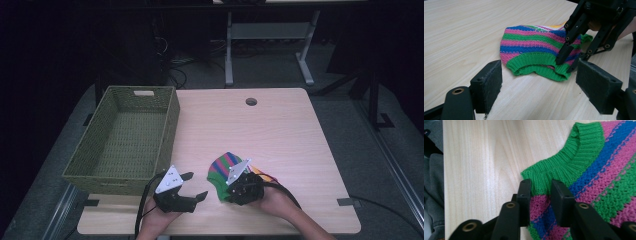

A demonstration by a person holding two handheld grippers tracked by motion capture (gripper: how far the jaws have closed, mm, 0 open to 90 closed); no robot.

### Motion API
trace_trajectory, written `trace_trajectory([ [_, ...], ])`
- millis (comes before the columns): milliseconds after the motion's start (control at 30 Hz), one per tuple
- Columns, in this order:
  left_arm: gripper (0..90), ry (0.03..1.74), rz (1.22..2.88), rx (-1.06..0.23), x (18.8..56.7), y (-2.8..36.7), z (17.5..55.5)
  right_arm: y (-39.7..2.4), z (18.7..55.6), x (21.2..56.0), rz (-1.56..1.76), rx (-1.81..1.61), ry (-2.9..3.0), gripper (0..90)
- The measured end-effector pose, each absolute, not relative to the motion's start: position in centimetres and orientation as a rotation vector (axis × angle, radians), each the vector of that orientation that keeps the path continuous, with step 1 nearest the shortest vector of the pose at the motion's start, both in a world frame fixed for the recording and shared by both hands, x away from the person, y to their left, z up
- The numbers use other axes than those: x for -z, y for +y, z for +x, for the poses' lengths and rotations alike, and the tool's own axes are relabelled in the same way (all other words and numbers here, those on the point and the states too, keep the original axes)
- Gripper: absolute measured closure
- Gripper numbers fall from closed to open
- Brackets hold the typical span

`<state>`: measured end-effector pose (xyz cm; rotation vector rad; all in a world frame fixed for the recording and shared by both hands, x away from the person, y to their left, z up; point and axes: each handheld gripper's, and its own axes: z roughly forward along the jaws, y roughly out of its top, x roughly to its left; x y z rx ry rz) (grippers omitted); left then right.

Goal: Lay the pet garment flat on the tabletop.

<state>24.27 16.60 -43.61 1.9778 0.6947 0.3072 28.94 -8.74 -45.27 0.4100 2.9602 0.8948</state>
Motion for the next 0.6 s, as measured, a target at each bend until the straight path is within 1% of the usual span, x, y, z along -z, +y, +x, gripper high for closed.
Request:
trace_trajectory([
  [133, 20.8, 0.696, 1.983, -0.304, 43.7, 16.6, 24.3, -8.8, 29.1, 45.3, 0.424, -0.896, 2.952, 76.5],
  [333, 20.9, 0.703, 1.974, -0.300, 43.7, 16.7, 24.4, -9.0, 29.6, 45.3, 0.475, -0.921, 2.978, 78.9],
  [433, 21.4, 0.707, 1.962, -0.292, 43.6, 16.9, 24.4, -9.1, 29.5, 45.0, 0.480, -0.906, 2.968, 80.8],
  [600, 21.5, 0.710, 1.962, -0.292, 43.6, 16.9, 24.4, -9.6, 29.4, 44.2, 0.501, -0.973, 2.982, 82.7],
])
